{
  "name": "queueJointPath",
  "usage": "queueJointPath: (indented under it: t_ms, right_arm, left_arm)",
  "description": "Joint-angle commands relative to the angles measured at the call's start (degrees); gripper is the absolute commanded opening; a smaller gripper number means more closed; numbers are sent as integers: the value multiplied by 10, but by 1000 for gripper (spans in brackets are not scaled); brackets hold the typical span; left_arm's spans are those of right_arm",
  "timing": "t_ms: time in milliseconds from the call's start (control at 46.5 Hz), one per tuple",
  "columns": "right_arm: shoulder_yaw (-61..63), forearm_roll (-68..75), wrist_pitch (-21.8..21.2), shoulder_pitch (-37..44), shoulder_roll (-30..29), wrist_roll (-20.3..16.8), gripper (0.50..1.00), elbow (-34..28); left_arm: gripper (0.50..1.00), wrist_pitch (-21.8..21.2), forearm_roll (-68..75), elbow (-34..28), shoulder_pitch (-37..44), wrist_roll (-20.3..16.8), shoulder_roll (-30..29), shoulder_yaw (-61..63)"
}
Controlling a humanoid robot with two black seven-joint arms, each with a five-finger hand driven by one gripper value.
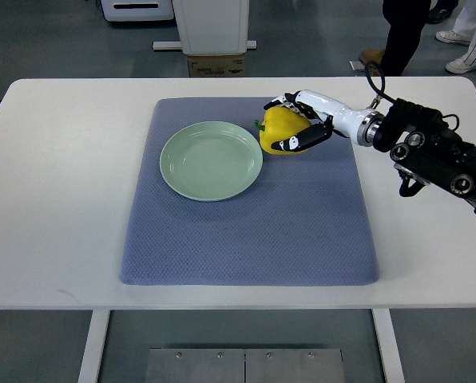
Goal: Place yellow pepper on plate with right hand
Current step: 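Lift the pepper and carry it over the green plate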
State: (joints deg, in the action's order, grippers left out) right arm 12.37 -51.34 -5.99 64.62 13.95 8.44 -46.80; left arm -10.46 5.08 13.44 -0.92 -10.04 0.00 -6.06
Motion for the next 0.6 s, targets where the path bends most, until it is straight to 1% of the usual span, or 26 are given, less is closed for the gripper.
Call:
queueJointPath:
  t_ms: [0, 194, 344, 409, 581]
  right_arm:
    - [-1, 0, 0, 8, -25, -4, 500, 16]
    - [-1, 1, -1, 24, -86, -5, 500, 51]
    - [-1, 4, 0, 31, -121, -13, 500, 61]
    - [-2, 4, 9, 31, -134, -14, 500, 62]
    - [-5, 4, 13, 31, -139, -17, 500, 62]
  left_arm:
    - [1000, 0, 0, 0, 0, -1, 0, 0]
    - [1000, 0, 0, 0, 0, 0, 0, 0]
    - [1000, 0, 0, 0, 0, -1, 0, 0]
    - [1000, 0, -1, -1, 0, -1, 0, 0]
    - [1000, 0, 0, -1, 0, 0, 0, 0]
